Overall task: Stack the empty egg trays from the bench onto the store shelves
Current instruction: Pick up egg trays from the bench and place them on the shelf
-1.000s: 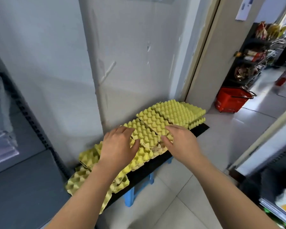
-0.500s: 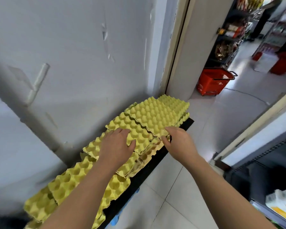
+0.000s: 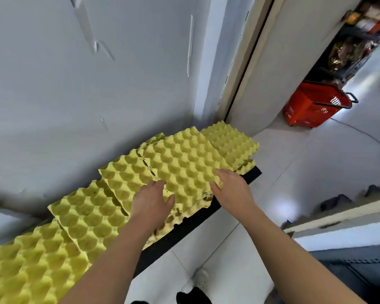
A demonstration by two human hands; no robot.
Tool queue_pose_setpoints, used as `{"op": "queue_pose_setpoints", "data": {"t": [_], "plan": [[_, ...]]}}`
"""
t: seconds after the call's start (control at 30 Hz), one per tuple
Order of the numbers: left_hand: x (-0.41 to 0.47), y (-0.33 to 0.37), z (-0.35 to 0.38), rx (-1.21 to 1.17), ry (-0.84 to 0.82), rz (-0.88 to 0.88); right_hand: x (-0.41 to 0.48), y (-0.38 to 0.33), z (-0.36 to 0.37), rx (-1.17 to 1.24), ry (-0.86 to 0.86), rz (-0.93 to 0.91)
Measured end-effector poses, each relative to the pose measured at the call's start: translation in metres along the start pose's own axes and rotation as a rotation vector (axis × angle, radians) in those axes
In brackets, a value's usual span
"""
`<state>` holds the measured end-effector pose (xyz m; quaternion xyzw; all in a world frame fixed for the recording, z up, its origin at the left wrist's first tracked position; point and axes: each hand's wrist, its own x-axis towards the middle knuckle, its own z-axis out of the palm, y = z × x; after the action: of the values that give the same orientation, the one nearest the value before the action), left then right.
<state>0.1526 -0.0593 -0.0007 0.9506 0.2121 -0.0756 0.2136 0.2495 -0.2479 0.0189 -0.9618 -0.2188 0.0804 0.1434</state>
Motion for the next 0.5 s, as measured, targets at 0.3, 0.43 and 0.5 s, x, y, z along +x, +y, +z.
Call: {"op": "queue_pose_setpoints", "data": {"t": [0.3,0.43,0.5], "plan": [[0.059,0.027,0.055,-0.096,-0.12,-0.296,0.097,0.065,0.036,0.008,-0.187,-0.063],[0.076,0.029,0.075,-0.109,-0.16,-0.369,0.128,0.079,0.059,-0.028,-0.271,-0.047],[0.082,0.031,0.083,-0.12,-0.185,-0.405,0.14,0.087,0.07,-0.039,-0.295,-0.035]]}}
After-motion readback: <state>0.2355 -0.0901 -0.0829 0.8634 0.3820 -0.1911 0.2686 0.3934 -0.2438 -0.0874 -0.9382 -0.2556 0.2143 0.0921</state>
